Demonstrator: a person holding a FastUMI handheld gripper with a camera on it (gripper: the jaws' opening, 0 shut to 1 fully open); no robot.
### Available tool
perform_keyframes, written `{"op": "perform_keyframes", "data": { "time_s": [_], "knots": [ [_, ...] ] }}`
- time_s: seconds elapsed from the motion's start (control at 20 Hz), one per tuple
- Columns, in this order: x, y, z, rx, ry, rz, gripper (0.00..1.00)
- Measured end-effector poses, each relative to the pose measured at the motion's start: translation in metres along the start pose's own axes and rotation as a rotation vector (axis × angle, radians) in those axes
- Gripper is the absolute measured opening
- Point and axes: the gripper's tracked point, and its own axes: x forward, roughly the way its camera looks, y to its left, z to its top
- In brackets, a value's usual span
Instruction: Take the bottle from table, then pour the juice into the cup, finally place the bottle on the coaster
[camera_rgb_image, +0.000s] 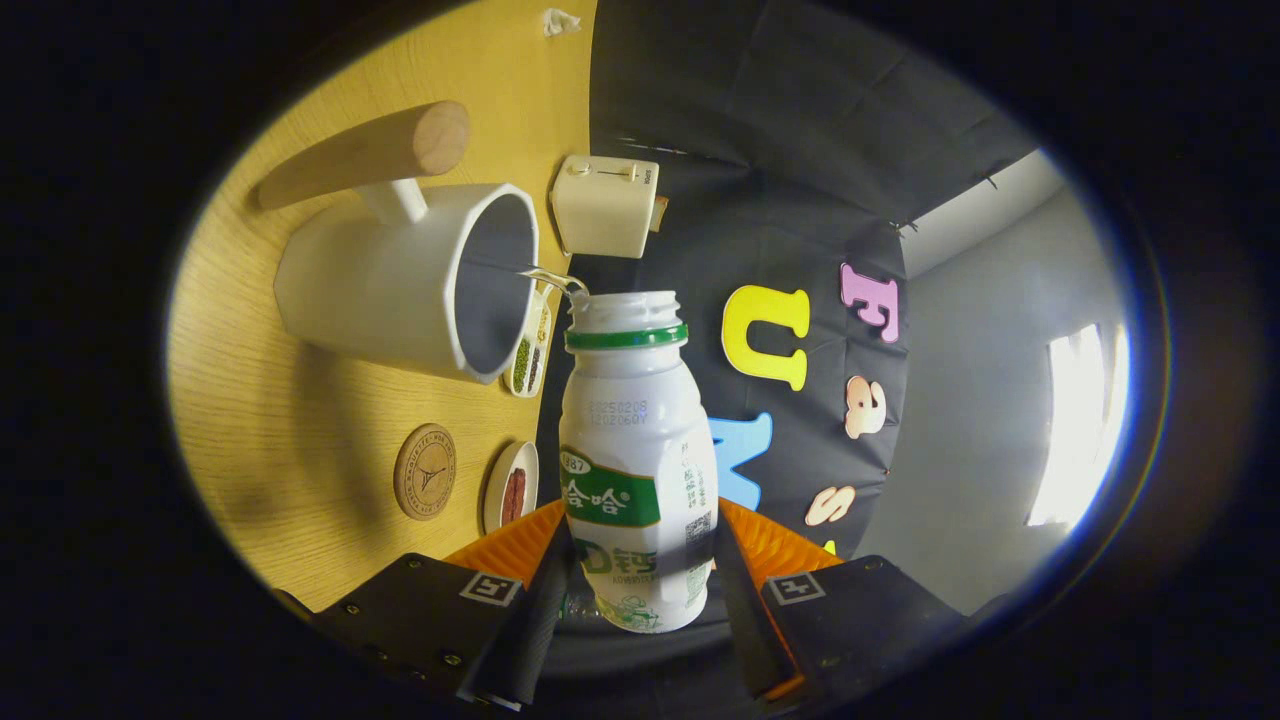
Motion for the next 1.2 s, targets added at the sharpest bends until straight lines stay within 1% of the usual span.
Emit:
{"op": "perform_keyframes", "data": {
  "time_s": [1.2],
  "knots": [
    [0.001,-0.011,0.011,-0.043,-0.024,-0.018,0.74]
  ]
}}
